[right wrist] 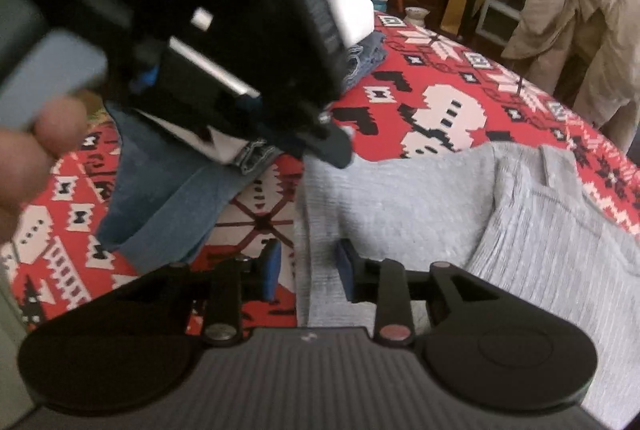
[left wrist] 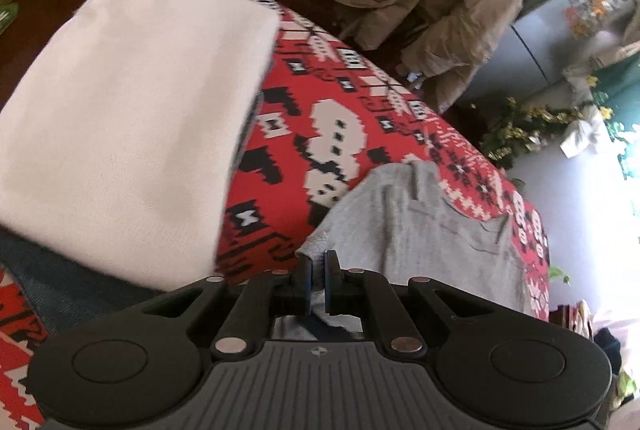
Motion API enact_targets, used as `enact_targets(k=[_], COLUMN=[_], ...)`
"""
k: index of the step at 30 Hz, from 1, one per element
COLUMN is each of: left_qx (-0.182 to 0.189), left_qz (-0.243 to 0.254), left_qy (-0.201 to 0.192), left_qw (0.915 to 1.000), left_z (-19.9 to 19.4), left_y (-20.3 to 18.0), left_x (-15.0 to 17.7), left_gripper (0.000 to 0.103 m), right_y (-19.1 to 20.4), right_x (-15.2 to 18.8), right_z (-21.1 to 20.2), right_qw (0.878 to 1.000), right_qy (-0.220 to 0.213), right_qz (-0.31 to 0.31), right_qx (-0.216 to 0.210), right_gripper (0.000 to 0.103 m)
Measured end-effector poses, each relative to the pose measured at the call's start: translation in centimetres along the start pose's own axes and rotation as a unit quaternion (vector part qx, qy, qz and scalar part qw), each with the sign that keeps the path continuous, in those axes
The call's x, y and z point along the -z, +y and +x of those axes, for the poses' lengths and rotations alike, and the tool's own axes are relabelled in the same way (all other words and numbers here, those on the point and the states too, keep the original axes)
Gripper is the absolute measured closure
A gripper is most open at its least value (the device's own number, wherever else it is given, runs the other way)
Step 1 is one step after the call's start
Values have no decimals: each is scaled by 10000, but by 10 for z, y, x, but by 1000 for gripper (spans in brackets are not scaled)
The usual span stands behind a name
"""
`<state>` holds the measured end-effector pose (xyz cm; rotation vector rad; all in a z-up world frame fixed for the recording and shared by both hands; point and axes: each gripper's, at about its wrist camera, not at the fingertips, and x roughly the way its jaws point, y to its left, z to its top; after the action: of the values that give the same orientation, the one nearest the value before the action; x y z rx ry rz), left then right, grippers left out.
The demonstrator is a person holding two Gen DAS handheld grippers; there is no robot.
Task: Fold clothes
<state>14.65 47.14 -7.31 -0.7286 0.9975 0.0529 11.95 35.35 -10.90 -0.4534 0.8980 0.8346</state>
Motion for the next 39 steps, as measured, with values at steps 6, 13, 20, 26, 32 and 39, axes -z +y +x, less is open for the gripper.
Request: enact_targets(k=[6,13,20,26,32,39], left_qx=[70,93,111,446,766,837], left_qz=[-26,-62,21,588,980,1095], left_qy=[59,117,-67,-172,-20,352], left_qw=[10000,9999,9999,9971,9922,9898], left_z=[5,2,-11,-13,20,89], left_y=[-4,1,-21,-94,-174,-233], left_x=[-5,-9,-18,-19,-5,16], left_gripper=[98,98,98,98,98,98], right_y=[5,1,-27,-92,-176,-261], right_x=[-7,-12,-11,-11,10,60], right_z=[11,14,-24,-78,-119,-133], right_qw=[9996,9990,9980,9902,9749,9548], right_qy=[65,118,7,-142,-135,35], right_qz=[-16,219,636,1356,2200,2970], right_qx=[279,372,-15,-310,-300,-127], right_gripper=[76,98,99,99,99,99])
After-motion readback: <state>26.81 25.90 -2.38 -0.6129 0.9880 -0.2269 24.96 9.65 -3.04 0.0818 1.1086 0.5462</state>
